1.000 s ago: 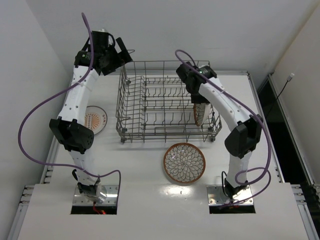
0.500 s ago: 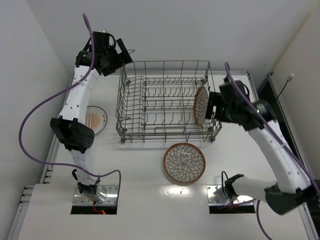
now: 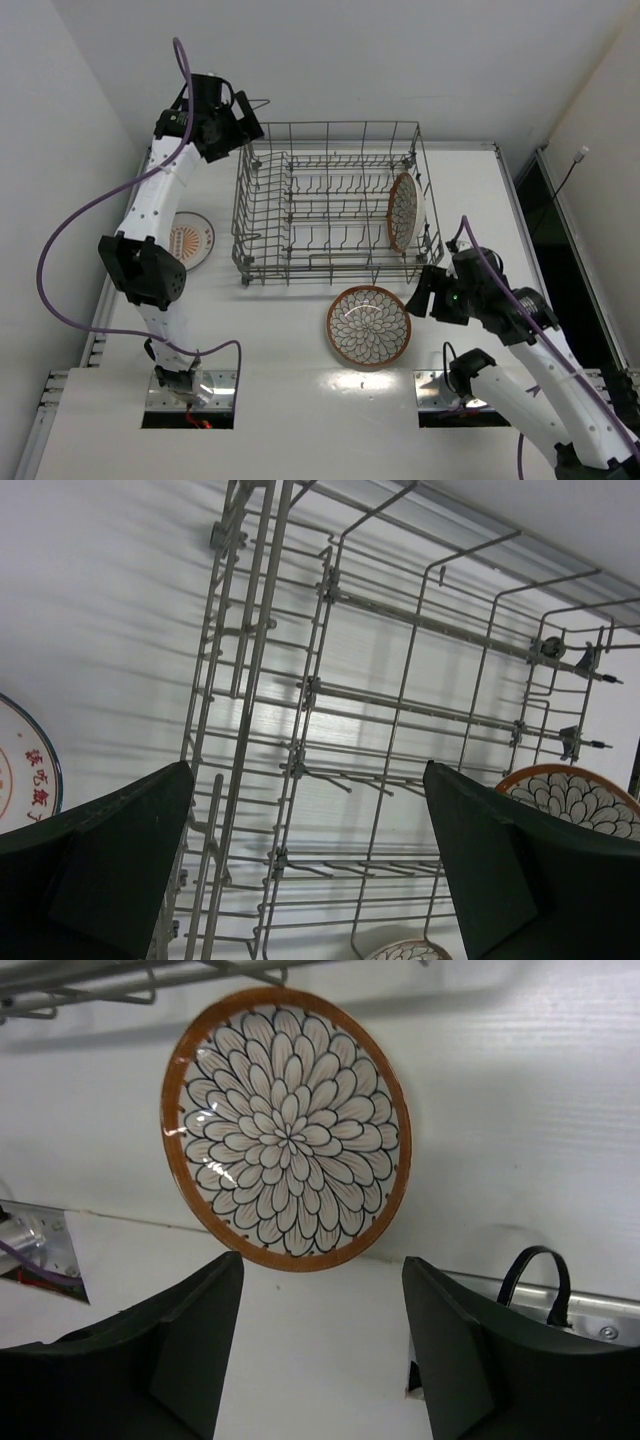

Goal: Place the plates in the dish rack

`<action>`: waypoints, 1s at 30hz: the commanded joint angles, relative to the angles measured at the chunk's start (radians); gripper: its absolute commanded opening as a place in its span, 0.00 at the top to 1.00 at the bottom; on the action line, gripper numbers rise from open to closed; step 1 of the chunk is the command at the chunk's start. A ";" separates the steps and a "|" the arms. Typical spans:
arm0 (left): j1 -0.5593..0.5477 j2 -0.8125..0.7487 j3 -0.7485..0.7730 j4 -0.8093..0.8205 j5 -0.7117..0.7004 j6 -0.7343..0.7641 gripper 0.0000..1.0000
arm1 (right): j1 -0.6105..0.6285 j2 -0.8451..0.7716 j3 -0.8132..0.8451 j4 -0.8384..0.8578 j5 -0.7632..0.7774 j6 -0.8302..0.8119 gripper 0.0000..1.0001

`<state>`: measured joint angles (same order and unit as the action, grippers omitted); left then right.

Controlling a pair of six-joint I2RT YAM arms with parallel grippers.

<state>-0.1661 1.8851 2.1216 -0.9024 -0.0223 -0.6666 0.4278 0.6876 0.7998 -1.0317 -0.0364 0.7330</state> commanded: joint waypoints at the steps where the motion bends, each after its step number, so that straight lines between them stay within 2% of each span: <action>1: 0.011 -0.116 -0.060 0.071 0.021 0.025 0.00 | -0.003 -0.028 -0.073 0.006 -0.049 0.086 0.40; 4: 0.011 -0.179 -0.119 0.111 0.059 0.047 0.00 | -0.003 -0.074 -0.123 0.002 -0.049 0.124 0.45; 10: 0.011 -0.268 -0.213 0.140 0.110 0.056 0.00 | -0.003 -0.171 -0.264 0.002 -0.030 0.262 0.46; 19: 0.011 -0.291 -0.265 0.189 0.199 -0.008 0.00 | -0.012 -0.298 -0.586 0.263 -0.137 0.454 0.45; 23: 0.011 -0.273 -0.265 0.201 0.243 -0.030 0.00 | -0.021 -0.353 -0.674 0.357 -0.155 0.522 0.45; 24: 0.011 -0.264 -0.265 0.210 0.243 -0.040 0.00 | -0.021 -0.365 -0.698 0.370 -0.155 0.531 0.42; 30: 0.011 -0.254 -0.256 0.211 0.275 -0.070 0.00 | -0.021 -0.375 -0.772 0.456 -0.134 0.586 0.42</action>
<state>-0.1654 1.6314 1.8538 -0.7300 0.2127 -0.7063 0.4133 0.3229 0.0898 -0.6373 -0.1711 1.2491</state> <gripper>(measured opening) 1.000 0.583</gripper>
